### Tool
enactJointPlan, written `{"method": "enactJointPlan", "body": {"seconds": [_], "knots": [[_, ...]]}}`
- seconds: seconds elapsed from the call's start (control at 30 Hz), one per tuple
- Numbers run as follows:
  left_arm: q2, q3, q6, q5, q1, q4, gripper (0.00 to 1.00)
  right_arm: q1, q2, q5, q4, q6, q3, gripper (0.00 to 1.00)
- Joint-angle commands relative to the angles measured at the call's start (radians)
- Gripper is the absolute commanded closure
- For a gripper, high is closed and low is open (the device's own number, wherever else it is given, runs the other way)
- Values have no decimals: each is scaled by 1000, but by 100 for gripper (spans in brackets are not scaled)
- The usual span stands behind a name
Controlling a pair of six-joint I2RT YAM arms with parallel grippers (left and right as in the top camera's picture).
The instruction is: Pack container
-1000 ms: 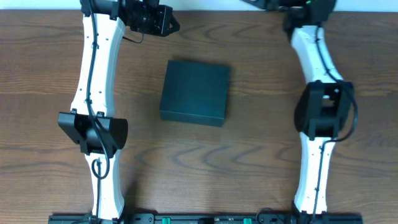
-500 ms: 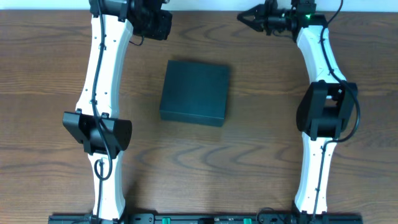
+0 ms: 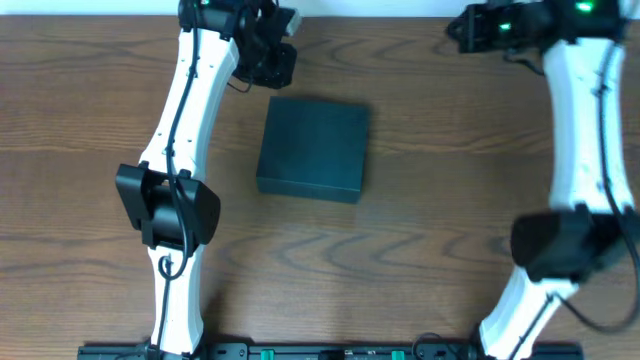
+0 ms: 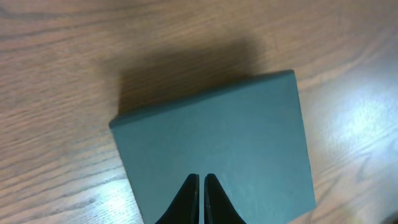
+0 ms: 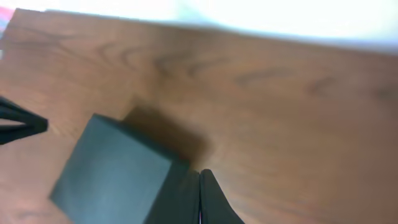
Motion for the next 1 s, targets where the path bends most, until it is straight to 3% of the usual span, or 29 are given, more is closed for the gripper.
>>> {"method": "enactJointPlan", "body": {"seconds": [0.0, 0.1, 0.23, 0.4, 0.57, 0.73, 0.97], "knots": [[-2, -5, 64, 23, 1, -8, 94, 20, -114, 21, 46, -111, -187, 98], [-2, -40, 116, 42, 1, 5, 94, 26, -202, -118, 120, -96, -514, 98], [-2, -155, 150, 135, 1, 77, 94, 37, -207, -361, 251, -40, -798, 98], [-2, -315, 149, 177, 0, 154, 94, 116, -207, -355, 550, 164, -1035, 98], [-2, -399, 145, 181, 0, 180, 94, 184, -198, -203, 804, 348, -1131, 98], [-2, -443, 126, 180, 0, 194, 94, 229, -136, -103, 864, 433, -1131, 98], [-2, -444, 111, 175, 0, 181, 94, 229, -54, -122, 981, 496, -1131, 98]]}}
